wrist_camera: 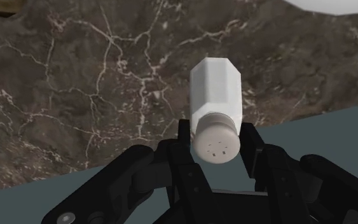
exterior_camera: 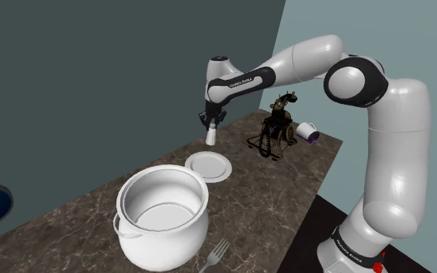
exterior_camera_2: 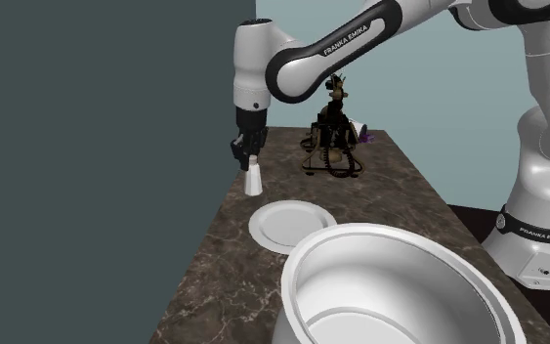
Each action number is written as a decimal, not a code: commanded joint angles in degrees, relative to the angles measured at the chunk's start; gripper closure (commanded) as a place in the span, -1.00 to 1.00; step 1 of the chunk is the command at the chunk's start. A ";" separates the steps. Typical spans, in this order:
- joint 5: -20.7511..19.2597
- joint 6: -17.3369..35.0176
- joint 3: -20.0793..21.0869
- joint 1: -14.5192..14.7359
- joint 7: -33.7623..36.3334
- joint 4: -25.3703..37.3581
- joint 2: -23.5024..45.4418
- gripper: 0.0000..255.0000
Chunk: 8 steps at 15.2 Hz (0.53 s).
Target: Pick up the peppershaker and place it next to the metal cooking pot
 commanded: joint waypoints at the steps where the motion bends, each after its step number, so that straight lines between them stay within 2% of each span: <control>1: 0.15 -1.13 0.06 -0.02 -0.21 0.62 -0.53 1.00; 8: 0.71 -5.68 0.27 -0.05 -1.01 3.43 -2.31 1.00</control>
